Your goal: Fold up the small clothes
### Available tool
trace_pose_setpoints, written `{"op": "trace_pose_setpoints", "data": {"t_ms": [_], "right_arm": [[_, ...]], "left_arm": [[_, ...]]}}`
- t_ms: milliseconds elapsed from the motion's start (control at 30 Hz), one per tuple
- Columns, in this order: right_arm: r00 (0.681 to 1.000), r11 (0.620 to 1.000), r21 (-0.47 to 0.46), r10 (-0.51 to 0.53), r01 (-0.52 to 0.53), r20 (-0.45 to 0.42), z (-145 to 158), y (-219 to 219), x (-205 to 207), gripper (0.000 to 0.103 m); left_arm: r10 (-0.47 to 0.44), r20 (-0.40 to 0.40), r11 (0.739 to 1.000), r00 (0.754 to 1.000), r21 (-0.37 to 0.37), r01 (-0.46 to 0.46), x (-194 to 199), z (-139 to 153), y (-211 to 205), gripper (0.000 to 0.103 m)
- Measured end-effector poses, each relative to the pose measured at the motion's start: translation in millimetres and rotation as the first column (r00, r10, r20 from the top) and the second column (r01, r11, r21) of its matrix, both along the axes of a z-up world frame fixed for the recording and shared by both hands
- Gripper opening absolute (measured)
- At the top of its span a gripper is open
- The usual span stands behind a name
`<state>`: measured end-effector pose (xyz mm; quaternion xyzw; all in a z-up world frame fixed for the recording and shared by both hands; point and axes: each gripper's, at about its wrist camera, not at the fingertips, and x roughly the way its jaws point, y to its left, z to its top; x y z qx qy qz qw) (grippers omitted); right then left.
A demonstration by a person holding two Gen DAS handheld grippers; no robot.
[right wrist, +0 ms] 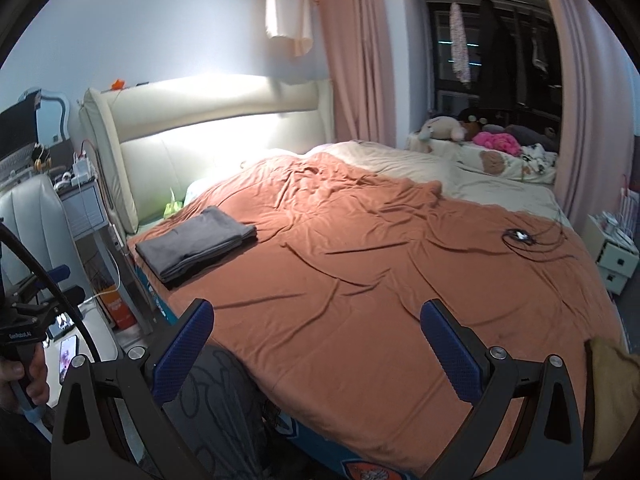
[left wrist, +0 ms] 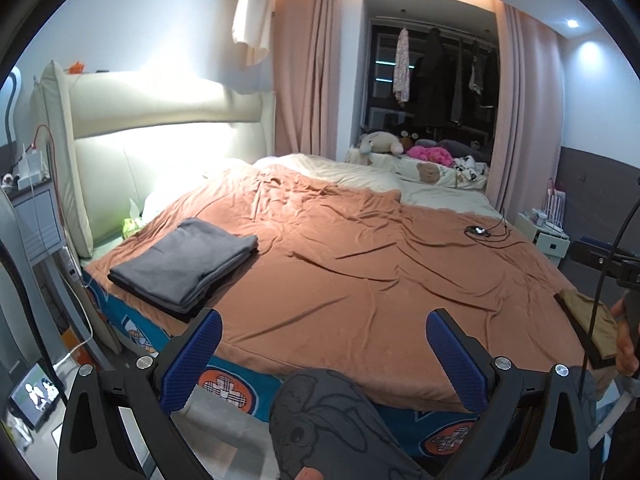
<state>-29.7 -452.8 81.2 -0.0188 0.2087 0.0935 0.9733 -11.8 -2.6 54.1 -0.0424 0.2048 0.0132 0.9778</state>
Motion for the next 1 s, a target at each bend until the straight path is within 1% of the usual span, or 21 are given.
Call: {"op": "trace_pose_setpoints", "data": {"t_ms": [133, 300, 400, 633, 833, 1000], "right_arm": [[0.999, 0.999, 0.029, -0.028, 0.028, 0.017, -9, -6, -28, 0.103], [0.998, 0.997, 0.032, -0.064, 0.063, 0.019, -20, -7, -51, 0.103], [0.996, 0.996, 0.030, -0.089, 0.088, 0.027, -25, -4, -62, 0.103], [0.992, 0.992, 0.037, -0.123, 0.122, 0.038, -36, 0, -78, 0.103], [0.984, 0.984, 0.038, -0.177, 0.176, 0.024, -49, 0, -82, 0.103], [0.983, 0.982, 0.054, -0.181, 0.180, 0.018, -58, -2, -86, 0.103]], "left_arm": [[-0.010, 0.031, 1.000, 0.999, 0.003, 0.010, -14, -2, -11, 0.102], [-0.007, 0.059, 1.000, 0.998, 0.027, 0.006, -27, -4, -23, 0.103], [-0.014, 0.068, 1.000, 0.998, 0.013, 0.013, -32, -8, -25, 0.103], [-0.014, 0.078, 1.000, 0.997, 0.008, 0.014, -41, -16, -26, 0.103], [-0.025, 0.088, 1.000, 0.996, 0.018, 0.023, -53, -24, -29, 0.102], [-0.031, 0.092, 0.999, 0.995, 0.022, 0.029, -55, -30, -30, 0.102]]}}
